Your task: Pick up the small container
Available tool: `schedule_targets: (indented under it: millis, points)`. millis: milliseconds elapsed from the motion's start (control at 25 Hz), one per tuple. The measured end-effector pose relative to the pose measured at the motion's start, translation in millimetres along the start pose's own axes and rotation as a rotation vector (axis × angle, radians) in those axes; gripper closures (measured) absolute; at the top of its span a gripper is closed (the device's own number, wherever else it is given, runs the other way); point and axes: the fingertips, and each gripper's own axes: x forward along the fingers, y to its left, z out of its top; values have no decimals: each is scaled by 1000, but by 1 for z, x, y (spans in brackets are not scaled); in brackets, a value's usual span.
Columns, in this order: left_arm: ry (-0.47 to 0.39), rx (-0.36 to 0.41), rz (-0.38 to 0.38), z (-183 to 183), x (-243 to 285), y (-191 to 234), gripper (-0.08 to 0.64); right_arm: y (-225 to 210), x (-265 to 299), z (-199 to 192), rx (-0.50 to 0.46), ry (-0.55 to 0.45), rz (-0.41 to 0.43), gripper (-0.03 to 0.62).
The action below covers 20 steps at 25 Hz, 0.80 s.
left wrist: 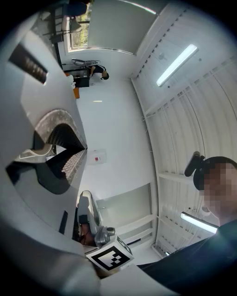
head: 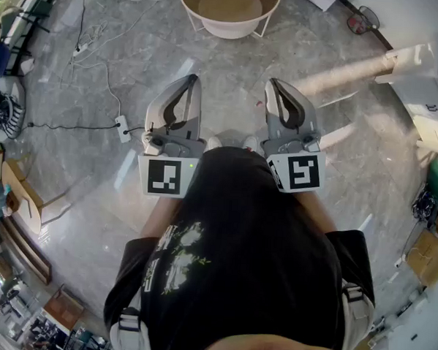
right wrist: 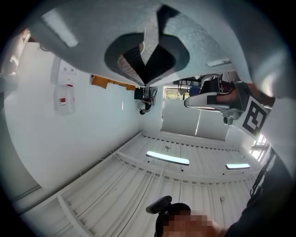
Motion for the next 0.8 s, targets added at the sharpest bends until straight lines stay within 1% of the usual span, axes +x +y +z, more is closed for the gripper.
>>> schedule_targets:
  millis: [200, 320, 520, 680, 800]
  points:
    - [19, -28, 12, -5, 7, -5, 554, -11, -2, -1, 0, 0, 0, 599]
    - [26, -21, 3, -6, 11, -11, 554, -15, -5, -2, 3, 3, 1, 600]
    - [17, -50, -8, -2, 22, -35, 554, -38, -17, -4, 15, -21, -5, 598]
    - [33, -49, -16, -6, 34, -59, 554, -53, -28, -10, 38, -13, 25, 598]
    - [42, -42, -4, -13, 44, -78, 553, -68, -35, -20, 48, -8, 57, 598]
